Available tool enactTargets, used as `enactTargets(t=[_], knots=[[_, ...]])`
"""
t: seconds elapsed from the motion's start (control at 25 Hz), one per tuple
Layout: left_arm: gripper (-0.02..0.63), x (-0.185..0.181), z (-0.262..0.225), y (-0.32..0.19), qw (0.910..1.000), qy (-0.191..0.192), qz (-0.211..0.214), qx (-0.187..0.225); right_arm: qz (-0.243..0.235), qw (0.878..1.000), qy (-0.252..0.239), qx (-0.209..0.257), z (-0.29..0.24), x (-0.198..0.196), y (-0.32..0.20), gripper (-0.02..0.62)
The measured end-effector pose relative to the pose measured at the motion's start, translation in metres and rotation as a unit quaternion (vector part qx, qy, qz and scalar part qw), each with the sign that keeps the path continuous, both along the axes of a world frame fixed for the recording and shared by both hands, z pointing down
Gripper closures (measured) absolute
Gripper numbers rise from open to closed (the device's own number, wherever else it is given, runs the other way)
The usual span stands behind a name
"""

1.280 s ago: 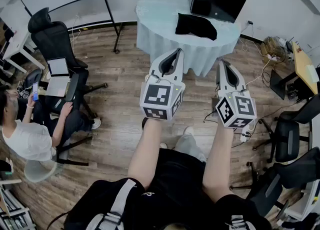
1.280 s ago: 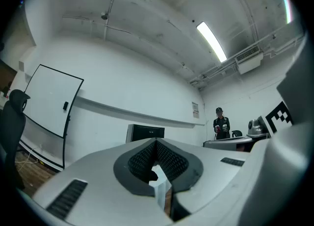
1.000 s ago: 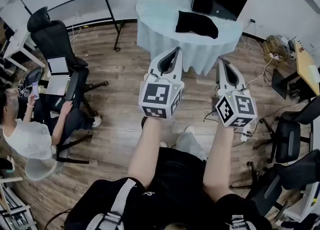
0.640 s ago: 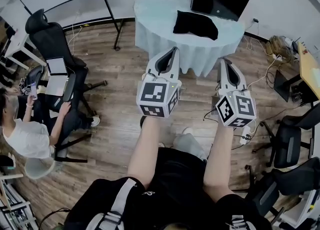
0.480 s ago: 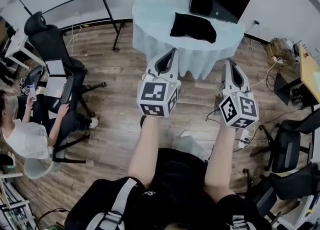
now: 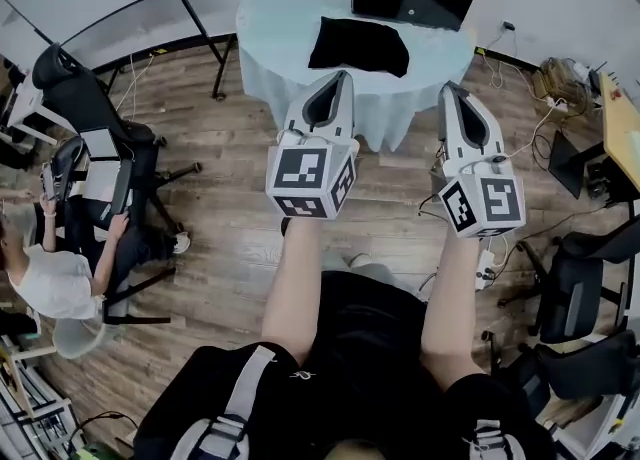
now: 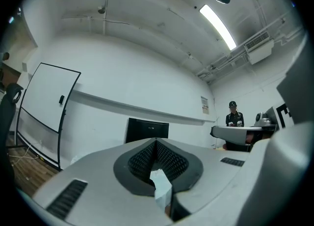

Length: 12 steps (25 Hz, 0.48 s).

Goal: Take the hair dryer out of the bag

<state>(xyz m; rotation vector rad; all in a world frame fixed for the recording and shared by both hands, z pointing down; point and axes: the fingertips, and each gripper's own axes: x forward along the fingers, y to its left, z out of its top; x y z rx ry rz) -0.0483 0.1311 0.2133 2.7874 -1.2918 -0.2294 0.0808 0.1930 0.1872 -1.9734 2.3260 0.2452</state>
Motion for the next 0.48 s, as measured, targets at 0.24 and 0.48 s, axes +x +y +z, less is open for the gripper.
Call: enactTargets(t=[0.24, 0.48], knots=[[0.595, 0.029, -0.006, -0.019, 1.0000, 0.003, -0.007, 0.005, -0.004, 1.000, 0.020, 0.004, -0.010, 0.033, -0.007, 0.595], [0.595, 0.022, 0.011, -0.057, 0.9993, 0.021, -0.019, -0.022, -0.003, 1.000, 0.014, -0.018, 0.009, 0.052, -0.035, 0.595]])
